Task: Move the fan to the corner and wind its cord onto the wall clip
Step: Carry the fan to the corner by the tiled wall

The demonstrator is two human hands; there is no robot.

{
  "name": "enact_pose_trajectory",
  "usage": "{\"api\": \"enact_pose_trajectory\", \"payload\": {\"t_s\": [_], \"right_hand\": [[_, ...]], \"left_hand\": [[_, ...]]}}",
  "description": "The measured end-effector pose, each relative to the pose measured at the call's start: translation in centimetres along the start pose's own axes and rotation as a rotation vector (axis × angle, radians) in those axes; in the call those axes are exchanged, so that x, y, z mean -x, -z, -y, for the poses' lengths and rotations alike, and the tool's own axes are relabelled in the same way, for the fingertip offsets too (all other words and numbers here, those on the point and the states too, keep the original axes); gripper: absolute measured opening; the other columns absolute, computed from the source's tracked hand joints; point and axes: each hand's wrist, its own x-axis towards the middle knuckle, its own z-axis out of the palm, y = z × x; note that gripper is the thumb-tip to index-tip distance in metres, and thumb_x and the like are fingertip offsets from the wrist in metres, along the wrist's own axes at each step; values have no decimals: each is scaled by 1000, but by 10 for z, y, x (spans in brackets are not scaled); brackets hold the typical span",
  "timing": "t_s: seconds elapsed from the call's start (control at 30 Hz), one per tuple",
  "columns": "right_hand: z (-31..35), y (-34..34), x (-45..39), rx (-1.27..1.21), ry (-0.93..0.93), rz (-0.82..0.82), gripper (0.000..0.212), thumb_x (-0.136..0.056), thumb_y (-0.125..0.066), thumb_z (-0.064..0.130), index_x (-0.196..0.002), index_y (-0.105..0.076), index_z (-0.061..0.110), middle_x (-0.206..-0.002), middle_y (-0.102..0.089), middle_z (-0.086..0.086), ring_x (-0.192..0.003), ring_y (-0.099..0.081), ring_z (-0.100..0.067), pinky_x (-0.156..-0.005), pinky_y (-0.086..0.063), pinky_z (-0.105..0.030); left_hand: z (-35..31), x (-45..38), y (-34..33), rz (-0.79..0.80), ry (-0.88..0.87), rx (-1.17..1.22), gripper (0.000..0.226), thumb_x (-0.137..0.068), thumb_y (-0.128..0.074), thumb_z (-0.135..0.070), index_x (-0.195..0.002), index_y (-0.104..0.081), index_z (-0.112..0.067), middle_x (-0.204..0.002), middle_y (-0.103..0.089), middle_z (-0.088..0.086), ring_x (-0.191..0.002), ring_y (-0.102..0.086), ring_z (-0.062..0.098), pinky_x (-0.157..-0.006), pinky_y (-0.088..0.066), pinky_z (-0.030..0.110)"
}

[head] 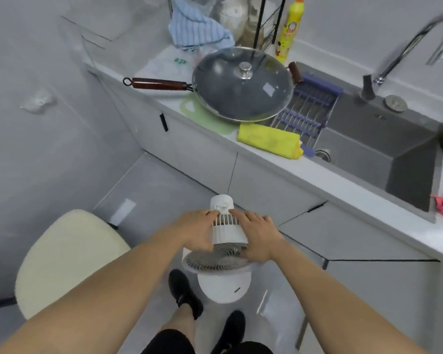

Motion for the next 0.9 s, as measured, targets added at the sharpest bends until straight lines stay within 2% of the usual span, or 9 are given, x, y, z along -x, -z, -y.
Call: {"api": "enact_pose_trajectory", "payload": {"t_s": [0.13,0.37,0.5,0.63,0.9], "right_hand": [[47,37,-60,24,63,39,112,-68,-74,49,-159,-11,31,-148,-46,-6,-134,-47,-29,-106,-36,-46],[128,86,-157,96,188,78,115,-67,-79,40,-159,-10,33,-145,-46,-8,-131,-47,-30,-106,-34,-45],[169,114,-215,126,271,78,115,-68,-81,40,-159,-10,33,-147,-44,-9,-134,-44,-31,-108,-33,-45],[203,137,-276,182,367,50,116,-70,-82,39,-160,-9,32,-153,-41,-9,-137,-43,-31,-108,-32,-44],[249,181,-412,311,550,49,115,-73,-80,33,-161,-6,30,-151,-42,-11,-134,-45,-31,-106,-36,-43]], "left_hand": [[62,17,36,-36,47,80,106,-70,-75,-43,-156,-18,-21,-144,-48,5,-118,-56,28,-97,-46,37],[174,49,86,-116,123,112,106,-61,-74,-52,-152,-25,-27,-138,-54,0,-111,-59,23,-90,-50,36],[231,60,108,-192,171,138,112,-57,-68,-57,-154,-21,-25,-143,-50,0,-117,-57,23,-100,-47,39],[282,63,128,-272,238,146,111,-64,-65,-57,-157,-15,-23,-145,-46,1,-126,-51,23,-109,-38,40],[380,34,167,-402,433,212,109,-67,-63,-60,-157,-15,-24,-150,-40,-1,-131,-47,23,-108,-36,41]]}}
